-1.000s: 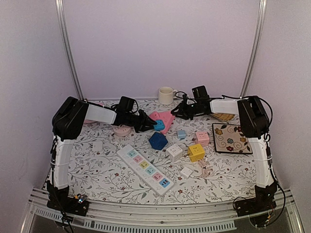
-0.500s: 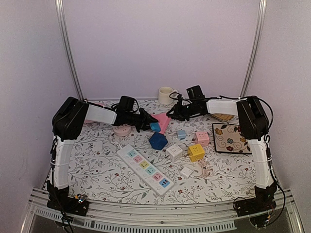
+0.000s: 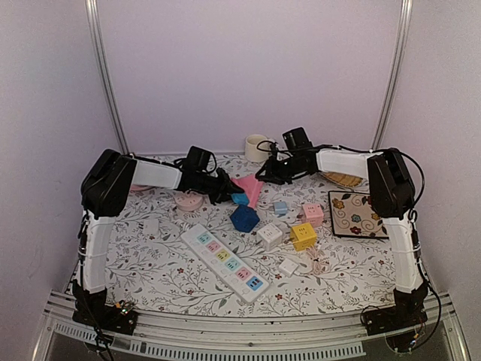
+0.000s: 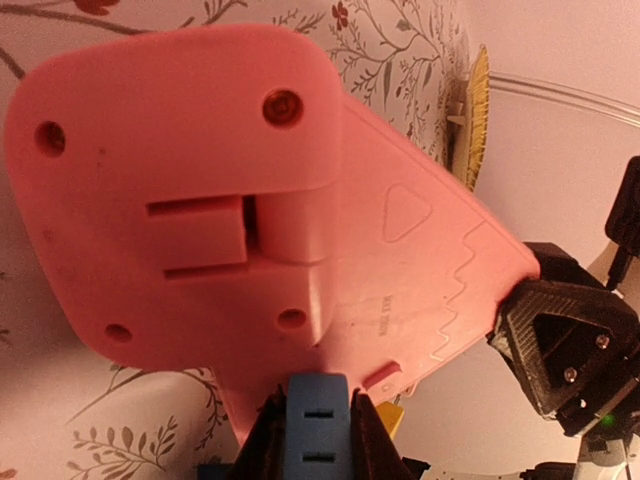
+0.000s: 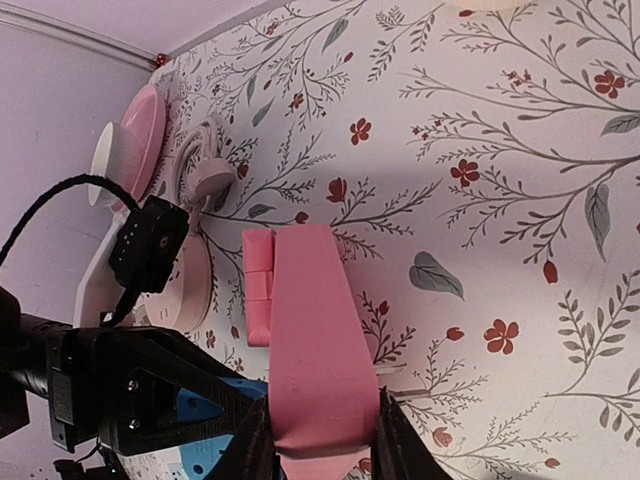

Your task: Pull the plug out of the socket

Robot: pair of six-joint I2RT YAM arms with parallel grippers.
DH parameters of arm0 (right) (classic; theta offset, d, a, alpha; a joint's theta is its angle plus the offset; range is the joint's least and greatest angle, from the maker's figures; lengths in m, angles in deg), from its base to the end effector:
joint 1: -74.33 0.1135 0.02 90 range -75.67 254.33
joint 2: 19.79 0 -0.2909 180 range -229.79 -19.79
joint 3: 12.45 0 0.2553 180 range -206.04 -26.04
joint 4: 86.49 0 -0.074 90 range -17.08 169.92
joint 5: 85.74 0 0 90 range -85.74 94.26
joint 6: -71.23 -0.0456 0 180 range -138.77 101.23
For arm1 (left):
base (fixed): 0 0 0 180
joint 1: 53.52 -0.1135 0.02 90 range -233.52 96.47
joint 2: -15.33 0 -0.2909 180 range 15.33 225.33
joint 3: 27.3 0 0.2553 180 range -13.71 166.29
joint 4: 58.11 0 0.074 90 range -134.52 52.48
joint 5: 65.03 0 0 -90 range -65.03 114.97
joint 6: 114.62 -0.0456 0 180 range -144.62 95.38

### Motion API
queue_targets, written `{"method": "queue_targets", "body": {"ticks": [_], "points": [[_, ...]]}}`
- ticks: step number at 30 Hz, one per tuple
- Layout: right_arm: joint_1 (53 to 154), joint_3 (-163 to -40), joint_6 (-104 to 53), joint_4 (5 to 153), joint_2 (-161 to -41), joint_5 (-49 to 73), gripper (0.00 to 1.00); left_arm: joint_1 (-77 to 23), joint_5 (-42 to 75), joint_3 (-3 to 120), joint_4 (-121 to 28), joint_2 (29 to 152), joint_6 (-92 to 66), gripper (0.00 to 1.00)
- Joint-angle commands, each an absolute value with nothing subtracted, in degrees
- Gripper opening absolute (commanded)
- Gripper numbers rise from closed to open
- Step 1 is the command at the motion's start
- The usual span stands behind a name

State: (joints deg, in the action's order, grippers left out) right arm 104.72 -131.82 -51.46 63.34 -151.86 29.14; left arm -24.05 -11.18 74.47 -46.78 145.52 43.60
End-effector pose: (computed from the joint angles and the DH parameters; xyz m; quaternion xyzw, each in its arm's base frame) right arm 0.4635 0.2940 0.1948 -0.0681 0.8966 0.3725 0.2294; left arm 0.4373 -0.2780 0.1434 -0.1613 0.8557 -0.4888 0.0541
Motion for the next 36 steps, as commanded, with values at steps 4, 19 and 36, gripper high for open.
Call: {"method": "queue_targets", "body": {"ticks": [4,19,36], "points": [[105.70,-134.39,-42.31,58.22,-148.87,21.11,0.04,-23.52,-12.93,77.34,-43.71,141.89,40.16,0.00],[103.34,-133.09,-41.35,58.19,-148.86,18.07,0.04,-26.20,-15.49,68.08,-49.18,135.49,39.77,0.00],[102.73,-132.42,-46.74,62.05,-148.02,26.79,0.04,-29.42,-9.21,64.95,-39.28,135.66,32.48,0.00]]}}
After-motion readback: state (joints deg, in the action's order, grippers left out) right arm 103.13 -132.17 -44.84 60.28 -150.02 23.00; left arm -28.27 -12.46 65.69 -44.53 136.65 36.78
